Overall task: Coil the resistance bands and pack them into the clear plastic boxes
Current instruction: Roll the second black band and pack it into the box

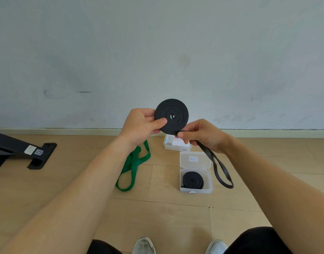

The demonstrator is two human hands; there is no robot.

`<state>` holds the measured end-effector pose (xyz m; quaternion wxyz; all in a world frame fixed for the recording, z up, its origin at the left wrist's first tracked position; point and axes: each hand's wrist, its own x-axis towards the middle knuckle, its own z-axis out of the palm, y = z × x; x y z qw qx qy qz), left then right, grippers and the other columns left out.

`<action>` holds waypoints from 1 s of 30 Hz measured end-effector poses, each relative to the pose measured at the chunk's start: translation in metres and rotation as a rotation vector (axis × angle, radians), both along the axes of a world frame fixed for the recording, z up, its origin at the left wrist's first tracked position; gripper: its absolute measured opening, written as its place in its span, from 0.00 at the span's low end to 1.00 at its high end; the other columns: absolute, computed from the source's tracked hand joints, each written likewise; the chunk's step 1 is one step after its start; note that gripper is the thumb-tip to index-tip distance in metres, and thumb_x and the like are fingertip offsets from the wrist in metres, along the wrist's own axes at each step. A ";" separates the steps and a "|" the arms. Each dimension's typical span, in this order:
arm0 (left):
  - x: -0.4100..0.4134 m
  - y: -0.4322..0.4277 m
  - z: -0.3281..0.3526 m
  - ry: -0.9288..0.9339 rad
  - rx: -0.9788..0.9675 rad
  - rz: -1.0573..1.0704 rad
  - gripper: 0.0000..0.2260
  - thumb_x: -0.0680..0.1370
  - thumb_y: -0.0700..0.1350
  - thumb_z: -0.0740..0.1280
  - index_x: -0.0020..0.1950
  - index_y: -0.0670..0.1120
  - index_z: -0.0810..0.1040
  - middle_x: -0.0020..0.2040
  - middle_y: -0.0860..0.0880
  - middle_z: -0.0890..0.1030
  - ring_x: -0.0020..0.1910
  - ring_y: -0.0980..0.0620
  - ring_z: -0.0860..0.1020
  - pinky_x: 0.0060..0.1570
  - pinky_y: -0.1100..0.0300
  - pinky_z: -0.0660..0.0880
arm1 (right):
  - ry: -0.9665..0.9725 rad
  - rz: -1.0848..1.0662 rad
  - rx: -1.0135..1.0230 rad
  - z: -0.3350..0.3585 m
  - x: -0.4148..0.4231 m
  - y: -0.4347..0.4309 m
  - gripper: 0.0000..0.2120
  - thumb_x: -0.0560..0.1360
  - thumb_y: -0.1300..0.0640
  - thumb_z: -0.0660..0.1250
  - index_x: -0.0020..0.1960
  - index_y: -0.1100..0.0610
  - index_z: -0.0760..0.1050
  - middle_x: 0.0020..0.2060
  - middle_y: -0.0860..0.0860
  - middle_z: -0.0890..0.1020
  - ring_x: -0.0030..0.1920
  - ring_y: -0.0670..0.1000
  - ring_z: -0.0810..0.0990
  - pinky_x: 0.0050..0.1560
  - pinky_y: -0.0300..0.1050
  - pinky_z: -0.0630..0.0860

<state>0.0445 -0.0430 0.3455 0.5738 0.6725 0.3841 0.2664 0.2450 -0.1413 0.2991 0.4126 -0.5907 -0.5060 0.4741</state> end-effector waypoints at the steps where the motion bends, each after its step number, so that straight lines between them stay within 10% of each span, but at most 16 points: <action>1: 0.000 0.000 0.000 -0.002 -0.004 0.004 0.09 0.77 0.38 0.74 0.57 0.44 0.83 0.48 0.50 0.88 0.47 0.54 0.86 0.44 0.63 0.82 | -0.011 0.007 0.003 0.001 -0.001 -0.001 0.11 0.77 0.55 0.73 0.42 0.62 0.84 0.30 0.50 0.76 0.33 0.50 0.67 0.36 0.41 0.66; 9: -0.006 0.002 0.002 -0.004 0.007 -0.001 0.06 0.77 0.39 0.73 0.53 0.48 0.83 0.46 0.51 0.88 0.49 0.53 0.86 0.46 0.62 0.82 | -0.015 0.100 -0.012 0.009 -0.007 0.002 0.07 0.77 0.56 0.73 0.43 0.58 0.85 0.29 0.52 0.72 0.31 0.49 0.65 0.32 0.39 0.64; 18: -0.009 0.002 0.011 0.013 0.025 -0.048 0.11 0.77 0.38 0.73 0.59 0.44 0.82 0.48 0.47 0.88 0.48 0.52 0.87 0.45 0.62 0.82 | 0.137 0.039 -0.028 0.002 -0.009 0.003 0.28 0.75 0.51 0.72 0.50 0.79 0.73 0.26 0.48 0.69 0.31 0.49 0.63 0.35 0.39 0.64; 27: -0.008 -0.001 0.011 0.017 -0.007 -0.049 0.10 0.77 0.39 0.73 0.58 0.44 0.82 0.48 0.47 0.88 0.48 0.51 0.87 0.45 0.62 0.82 | 0.155 -0.035 0.030 0.006 -0.015 0.006 0.04 0.70 0.55 0.77 0.43 0.54 0.87 0.37 0.53 0.78 0.39 0.52 0.67 0.38 0.43 0.67; 30: -0.006 -0.002 0.011 -0.029 -0.024 -0.033 0.09 0.78 0.38 0.72 0.57 0.45 0.83 0.48 0.48 0.88 0.48 0.52 0.87 0.45 0.63 0.82 | 0.212 -0.046 0.036 0.005 -0.015 0.008 0.18 0.76 0.62 0.73 0.28 0.52 0.80 0.26 0.44 0.70 0.32 0.49 0.63 0.36 0.42 0.63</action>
